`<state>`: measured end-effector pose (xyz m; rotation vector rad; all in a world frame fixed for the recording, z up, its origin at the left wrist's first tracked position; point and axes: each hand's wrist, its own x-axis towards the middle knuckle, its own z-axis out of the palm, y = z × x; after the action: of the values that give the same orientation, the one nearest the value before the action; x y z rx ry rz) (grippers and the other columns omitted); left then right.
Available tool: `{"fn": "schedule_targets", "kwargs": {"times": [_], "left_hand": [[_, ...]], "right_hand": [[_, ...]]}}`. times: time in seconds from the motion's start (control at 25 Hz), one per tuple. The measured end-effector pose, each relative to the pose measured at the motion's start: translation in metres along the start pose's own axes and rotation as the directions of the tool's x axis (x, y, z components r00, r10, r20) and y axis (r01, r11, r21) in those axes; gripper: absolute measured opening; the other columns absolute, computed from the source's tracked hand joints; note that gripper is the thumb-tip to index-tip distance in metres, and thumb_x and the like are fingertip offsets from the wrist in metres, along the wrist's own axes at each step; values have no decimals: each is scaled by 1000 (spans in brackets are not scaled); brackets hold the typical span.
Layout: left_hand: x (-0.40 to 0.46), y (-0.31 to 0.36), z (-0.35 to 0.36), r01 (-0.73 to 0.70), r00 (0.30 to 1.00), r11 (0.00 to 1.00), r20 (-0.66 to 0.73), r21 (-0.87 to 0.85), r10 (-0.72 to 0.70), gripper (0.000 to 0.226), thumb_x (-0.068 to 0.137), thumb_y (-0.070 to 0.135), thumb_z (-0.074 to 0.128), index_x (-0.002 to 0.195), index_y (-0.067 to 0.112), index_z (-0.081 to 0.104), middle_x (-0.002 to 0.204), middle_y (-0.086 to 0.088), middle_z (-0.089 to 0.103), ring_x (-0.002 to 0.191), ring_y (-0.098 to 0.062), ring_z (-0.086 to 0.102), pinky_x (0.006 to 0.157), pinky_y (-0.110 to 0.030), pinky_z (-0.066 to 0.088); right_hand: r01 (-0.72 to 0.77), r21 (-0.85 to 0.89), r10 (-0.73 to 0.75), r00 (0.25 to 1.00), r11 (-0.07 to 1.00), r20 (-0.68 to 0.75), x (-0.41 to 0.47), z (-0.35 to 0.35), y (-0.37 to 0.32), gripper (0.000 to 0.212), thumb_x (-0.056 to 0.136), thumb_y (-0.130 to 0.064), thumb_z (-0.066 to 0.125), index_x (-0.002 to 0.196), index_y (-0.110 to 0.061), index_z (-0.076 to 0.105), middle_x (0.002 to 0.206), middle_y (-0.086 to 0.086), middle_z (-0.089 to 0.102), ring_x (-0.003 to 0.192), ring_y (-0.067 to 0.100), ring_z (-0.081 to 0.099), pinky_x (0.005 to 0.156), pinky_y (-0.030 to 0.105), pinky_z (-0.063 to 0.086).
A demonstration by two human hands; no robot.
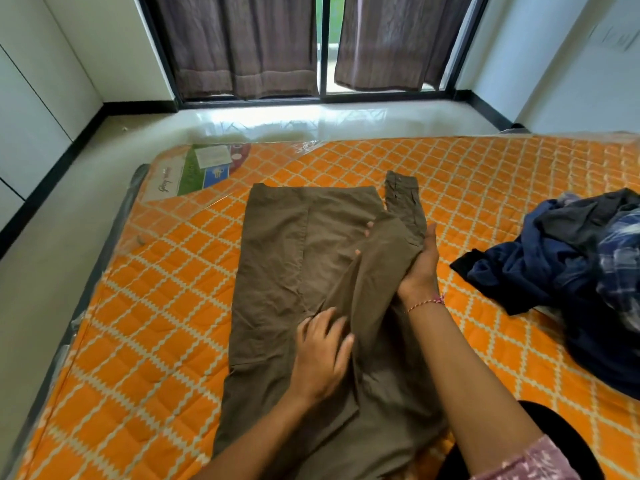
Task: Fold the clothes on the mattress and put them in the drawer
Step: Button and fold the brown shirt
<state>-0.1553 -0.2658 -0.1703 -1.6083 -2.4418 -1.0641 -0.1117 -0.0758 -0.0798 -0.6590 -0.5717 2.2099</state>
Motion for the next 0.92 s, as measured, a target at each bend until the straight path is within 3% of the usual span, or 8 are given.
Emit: {"fn": "schedule_targets", "kwargs": {"times": [0.12,0.2,0.24,0.36,0.44,0.56,0.72,0.92], "left_hand": [[110,43,-23,402,906,642,182,-653,-381,38,98,34,47,79,7,65,69,0,59,61,2,50,64,-31,43],[176,51,-33,675,704,215,530,-706,-472,40,92,40,58,94,1,68,81,-6,67,70,-7,60,69,-28,47],[199,51,-37,777,593,130,649,-615,-476,45,88,43,62,102,1,66,94,-10,69,83,-17,64,75,-30,50],[230,46,-41,861,506,218,742,-459,-439,15,86,23,66,89,8,65,90,-8,62,80,-19,60,72,-30,48],[233,38,-41,801,569,84,710,-593,-415,28,87,3,50,62,14,55,62,0,50,51,-8,46,50,-18,37],[226,5,-53,669,682,-83,655,-738,-325,33,87,-5,36,64,11,53,48,4,48,32,-3,37,36,-11,35],[241,-53,-77,539,791,-119,550,-834,-267,22,88,-6,42,96,8,57,94,-9,67,80,-18,67,75,-28,58],[265,-121,-87,534,725,0,458,-845,-514,21,91,-4,51,99,11,62,84,-3,71,81,-18,61,60,-23,54]], "right_hand": [[-122,-94,125,992,988,27,-1,-4,-4,65,87,-62,43,115,-8,68,126,18,61,113,29,60,98,43,48],[-205,-196,214,976,959,29,-2,-7,-3,58,92,-53,41,117,-8,67,125,17,61,110,27,62,97,41,48],[-241,-261,257,966,935,27,-1,-10,1,55,92,-49,43,124,-9,63,127,17,60,112,26,61,100,40,46],[-301,-280,306,952,912,-27,2,-16,12,61,88,-56,42,118,-8,65,115,13,68,98,21,67,91,34,53],[-266,-59,262,963,962,-67,17,-22,15,81,81,-76,31,97,-8,72,89,12,73,73,22,70,67,29,58],[-173,40,174,984,984,-22,54,0,14,66,88,-60,39,105,-5,70,103,16,71,88,29,71,80,39,56],[-139,-295,174,980,945,98,105,71,8,31,96,-12,49,85,-4,77,93,13,73,84,23,72,80,39,58],[-18,-603,158,971,797,180,171,137,39,18,92,-8,57,107,-3,66,86,4,74,76,17,70,70,29,59]]}}
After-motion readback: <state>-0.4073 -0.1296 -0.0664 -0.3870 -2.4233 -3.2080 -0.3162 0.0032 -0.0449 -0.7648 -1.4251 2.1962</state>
